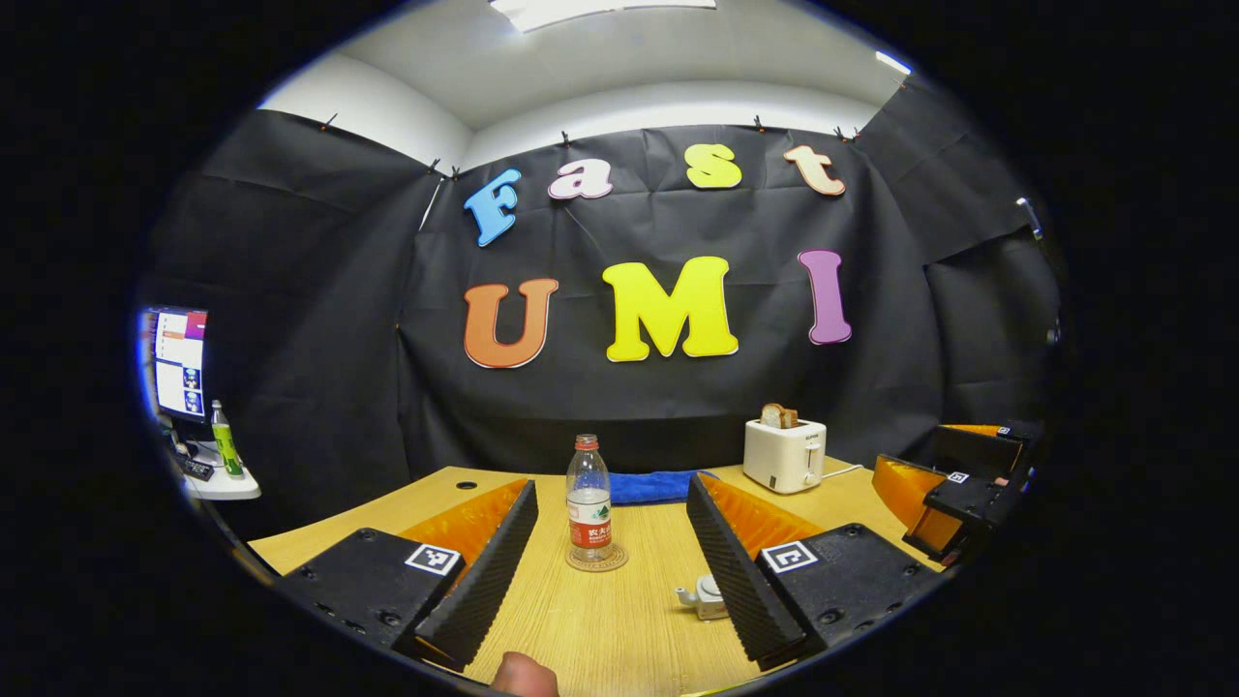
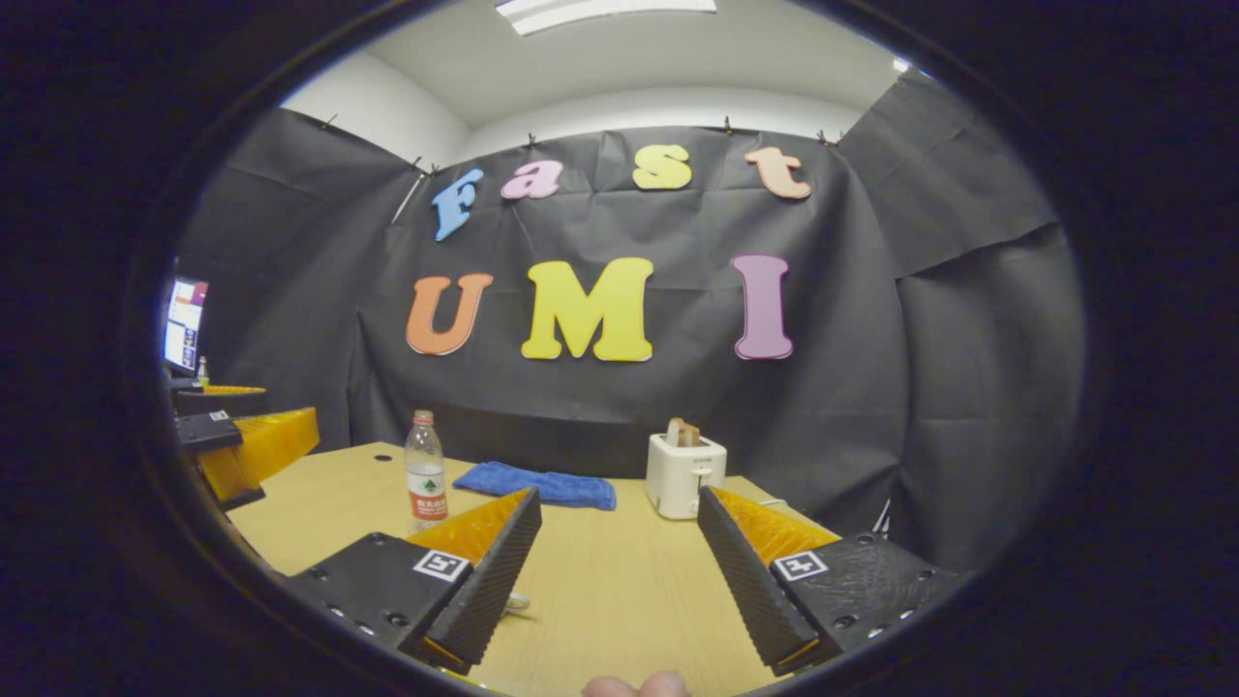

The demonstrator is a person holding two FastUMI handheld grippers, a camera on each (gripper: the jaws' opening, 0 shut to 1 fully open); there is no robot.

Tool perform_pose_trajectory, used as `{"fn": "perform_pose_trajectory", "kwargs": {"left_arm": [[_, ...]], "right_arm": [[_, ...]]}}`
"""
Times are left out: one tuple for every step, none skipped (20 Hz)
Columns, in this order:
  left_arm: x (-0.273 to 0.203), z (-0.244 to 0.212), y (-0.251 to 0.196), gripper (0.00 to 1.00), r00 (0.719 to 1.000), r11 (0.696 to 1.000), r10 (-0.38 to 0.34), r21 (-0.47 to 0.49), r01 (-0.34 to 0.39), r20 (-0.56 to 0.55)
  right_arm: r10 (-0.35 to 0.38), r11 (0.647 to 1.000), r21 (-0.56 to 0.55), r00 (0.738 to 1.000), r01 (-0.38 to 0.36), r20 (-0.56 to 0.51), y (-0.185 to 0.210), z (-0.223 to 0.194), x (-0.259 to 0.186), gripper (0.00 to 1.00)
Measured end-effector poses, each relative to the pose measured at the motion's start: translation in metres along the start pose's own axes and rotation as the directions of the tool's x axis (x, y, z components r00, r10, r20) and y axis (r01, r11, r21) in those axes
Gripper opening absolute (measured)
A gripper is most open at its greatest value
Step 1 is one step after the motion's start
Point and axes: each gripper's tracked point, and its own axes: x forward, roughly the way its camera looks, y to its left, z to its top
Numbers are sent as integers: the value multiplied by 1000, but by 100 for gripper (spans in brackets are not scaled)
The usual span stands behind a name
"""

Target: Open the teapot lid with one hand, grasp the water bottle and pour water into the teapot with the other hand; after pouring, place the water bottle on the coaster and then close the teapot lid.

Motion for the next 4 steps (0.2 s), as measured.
{"fn": "perform_pose_trajectory", "kwargs": {"left_arm": [[1,-2,1,97,1000,1000,-1,-1,1,-5],[1,-2,2,97,1000,1000,-3,-4,3,-10],[0,-2,3,97,1000,1000,-4,-5,4,-10],[1,-2,4,97,1000,1000,-6,-4,6,-11]], "right_arm": [[-1,1000,1,1000,1,3,2,1,1,98],[-3,1000,0,1000,3,4,3,2,2,98],[-6,1000,1,1000,6,10,5,4,1,98],[-10,1000,-1,1000,10,14,5,6,2,97]]}}
